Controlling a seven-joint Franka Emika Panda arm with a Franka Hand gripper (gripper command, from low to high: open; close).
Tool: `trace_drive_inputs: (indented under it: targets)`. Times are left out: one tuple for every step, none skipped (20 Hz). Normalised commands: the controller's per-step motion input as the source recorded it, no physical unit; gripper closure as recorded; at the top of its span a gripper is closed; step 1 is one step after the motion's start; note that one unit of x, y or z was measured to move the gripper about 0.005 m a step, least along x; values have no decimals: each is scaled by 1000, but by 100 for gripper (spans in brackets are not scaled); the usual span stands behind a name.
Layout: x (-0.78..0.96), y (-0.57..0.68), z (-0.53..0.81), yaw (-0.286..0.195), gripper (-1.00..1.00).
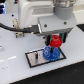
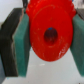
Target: Insert the blue gear onto the right peg, followed by the red gear
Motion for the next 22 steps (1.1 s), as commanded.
trace_drive_inputs:
  targets:
    - [280, -116, -92, 0, 100]
    - [293, -151, -129, 0, 100]
    - [292, -179, -68, 0, 100]
    - [315, -124, -81, 0, 100]
    - [330, -157, 7, 0, 100]
    - [300, -104, -43, 0, 100]
    - [301, -17, -5, 0, 100]
    - [299, -27, -31, 0, 100]
    - [355, -53, 6, 0, 100]
    - [374, -23, 2, 0, 100]
    - [248, -29, -19, 0, 100]
    - [298, -4, 24, 0, 100]
    - [281, -37, -31, 0, 100]
    - [175, -38, -84, 0, 100]
    - [216, -20, -122, 0, 100]
    - [169, -17, -180, 0, 100]
    - [221, -10, -222, 0, 100]
    - [108, -34, -242, 0, 100]
    - [197, 16, -188, 0, 100]
    - [144, -20, -155, 0, 100]
    - [129, 1, -12, 0, 100]
    - [80, -7, -14, 0, 100]
